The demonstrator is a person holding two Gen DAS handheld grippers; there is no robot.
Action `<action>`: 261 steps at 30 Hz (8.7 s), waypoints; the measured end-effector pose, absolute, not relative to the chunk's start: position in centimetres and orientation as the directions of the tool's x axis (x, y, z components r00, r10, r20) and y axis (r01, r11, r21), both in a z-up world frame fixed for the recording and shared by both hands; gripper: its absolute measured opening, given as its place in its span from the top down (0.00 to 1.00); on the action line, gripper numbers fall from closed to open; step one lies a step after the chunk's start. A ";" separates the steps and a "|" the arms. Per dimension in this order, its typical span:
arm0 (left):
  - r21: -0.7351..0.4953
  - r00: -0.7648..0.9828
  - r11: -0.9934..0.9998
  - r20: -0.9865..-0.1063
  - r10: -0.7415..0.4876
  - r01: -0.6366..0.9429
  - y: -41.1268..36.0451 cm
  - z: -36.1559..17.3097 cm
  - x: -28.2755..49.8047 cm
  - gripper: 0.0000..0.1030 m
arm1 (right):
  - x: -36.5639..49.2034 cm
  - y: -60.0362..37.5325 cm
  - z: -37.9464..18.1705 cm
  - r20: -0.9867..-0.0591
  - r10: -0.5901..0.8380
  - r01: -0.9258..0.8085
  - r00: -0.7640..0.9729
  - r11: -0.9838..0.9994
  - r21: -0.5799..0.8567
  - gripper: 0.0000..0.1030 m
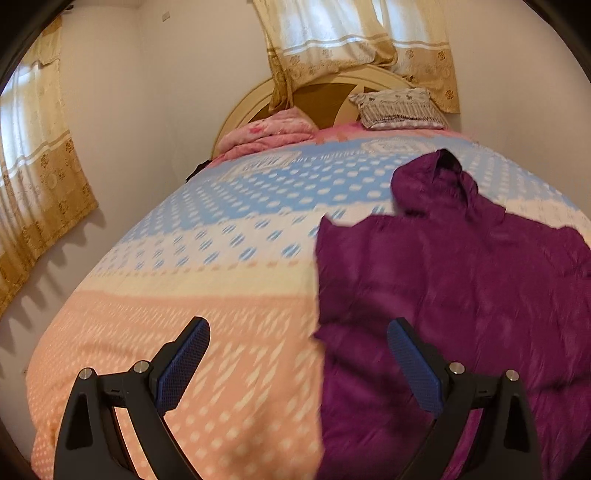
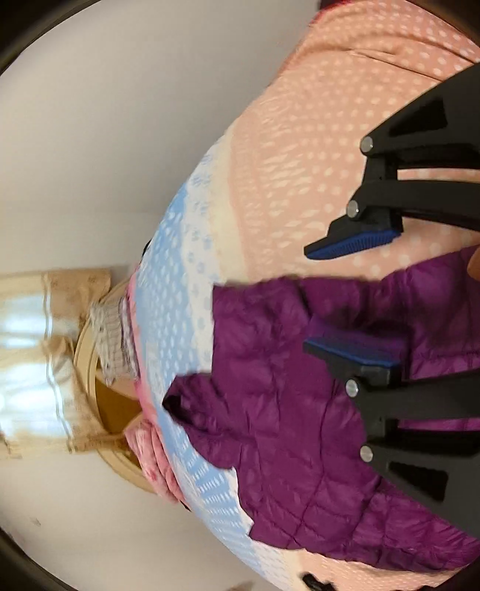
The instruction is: Fold large clothes
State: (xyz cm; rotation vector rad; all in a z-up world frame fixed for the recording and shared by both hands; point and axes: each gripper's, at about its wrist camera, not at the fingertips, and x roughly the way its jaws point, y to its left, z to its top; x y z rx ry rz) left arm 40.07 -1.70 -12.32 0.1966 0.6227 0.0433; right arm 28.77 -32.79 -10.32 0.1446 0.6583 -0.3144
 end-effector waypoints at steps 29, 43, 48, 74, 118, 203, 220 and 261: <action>0.002 0.740 0.996 -0.670 -0.061 0.085 -3.9 -14.5 44.8 0.05 | 33.2 -32.4 -14.0 -0.682 -0.072 0.200 0.728 0.973 0.111 0.84; 0.075 0.698 0.991 -0.704 0.134 -0.114 -2.8 -18.0 54.2 0.05 | 44.2 -37.4 -17.0 -0.709 -0.233 0.414 0.665 0.906 0.090 0.77; 0.059 0.635 0.995 -0.766 0.095 -0.078 -3.4 -20.5 55.3 0.05 | 43.9 -39.1 -19.1 -0.742 -0.181 0.431 0.645 0.888 0.159 0.79; 0.017 0.608 0.994 -0.790 0.082 -0.111 -3.1 -21.4 56.0 0.01 | 43.9 -38.5 -19.7 -0.751 -0.213 0.442 0.625 0.890 0.115 0.79; -0.087 0.661 0.987 -0.734 -0.154 0.134 -12.0 -13.9 74.9 0.02 | 67.7 -38.3 -16.1 -0.759 0.055 0.147 0.648 0.969 0.196 0.34; -0.008 0.606 0.945 -0.766 -0.215 0.326 -13.8 -20.1 53.0 0.12 | 47.4 -27.0 -21.2 -0.726 0.121 -0.060 0.677 0.992 0.109 0.60; -0.003 0.603 0.947 -0.770 -0.207 0.322 -13.8 -20.4 53.2 0.10 | 47.6 -26.1 -21.4 -0.733 0.081 -0.054 0.676 0.997 0.060 0.60; 0.069 0.642 0.976 -0.762 -0.083 0.207 0.4 -18.1 31.4 0.09 | 27.2 -31.1 -20.1 -0.768 -0.040 0.109 0.639 0.993 0.039 0.34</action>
